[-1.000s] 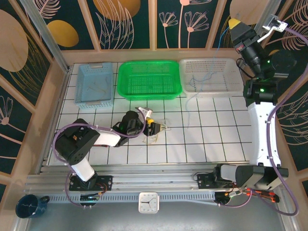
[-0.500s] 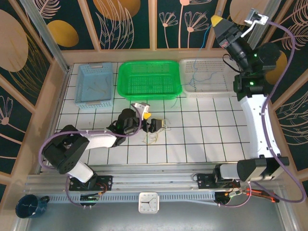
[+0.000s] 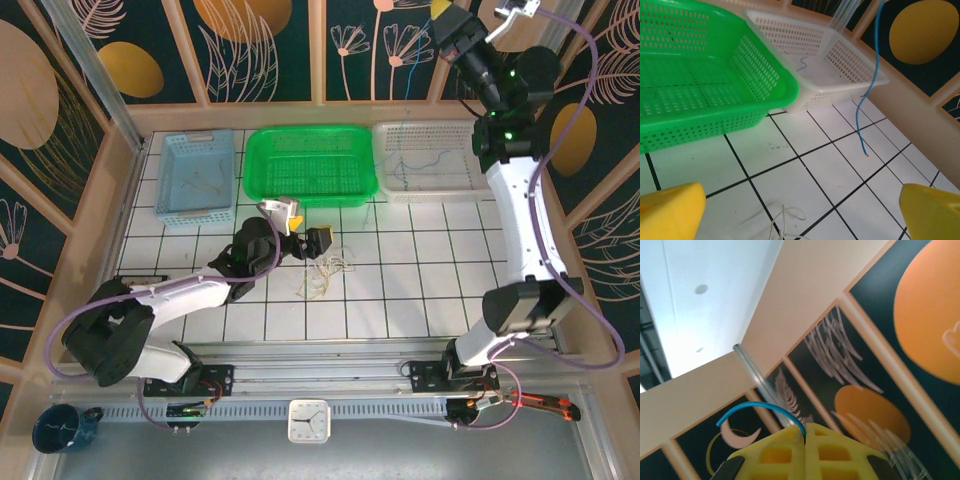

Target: Untangle the cables

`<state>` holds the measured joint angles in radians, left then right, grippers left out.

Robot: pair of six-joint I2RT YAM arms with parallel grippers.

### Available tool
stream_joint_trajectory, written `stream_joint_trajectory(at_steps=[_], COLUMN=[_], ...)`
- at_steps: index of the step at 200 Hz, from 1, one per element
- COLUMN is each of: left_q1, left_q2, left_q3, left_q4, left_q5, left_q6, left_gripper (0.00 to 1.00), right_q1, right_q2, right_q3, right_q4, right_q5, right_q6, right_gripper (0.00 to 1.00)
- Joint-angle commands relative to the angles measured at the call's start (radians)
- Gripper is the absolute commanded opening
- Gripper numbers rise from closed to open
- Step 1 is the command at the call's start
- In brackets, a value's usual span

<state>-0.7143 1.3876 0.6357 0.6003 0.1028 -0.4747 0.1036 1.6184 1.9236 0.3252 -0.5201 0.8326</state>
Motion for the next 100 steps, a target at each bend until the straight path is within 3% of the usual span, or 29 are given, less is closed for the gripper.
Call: stream_joint_trajectory(at_steps=[1,47,100], left_q1=[-0.001,0.003,0.009], left_q2=[-0.029,-0.034,-0.03], left_q3=[0.044,0.074,0.086], left_q4=[-0.05,-0.077,-0.082], left_q5=[-0.032,-0.052,-0.04], left_q6=[0.022,0.053,0.055], left_gripper=[0.99,0.99,0.99], right_q1=[-0.037,-0.111,-0.103], right_q2=[0.069,0.176,0.085], right_q3=[0.14,0.245,-0.042], right_q4=[-0.053,-0.075,-0.038], right_q5=[0.068,0.115,0.252], right_q6=[-0.081,-0.075,-0.198], right_gripper=[0.0,0.0,0.0])
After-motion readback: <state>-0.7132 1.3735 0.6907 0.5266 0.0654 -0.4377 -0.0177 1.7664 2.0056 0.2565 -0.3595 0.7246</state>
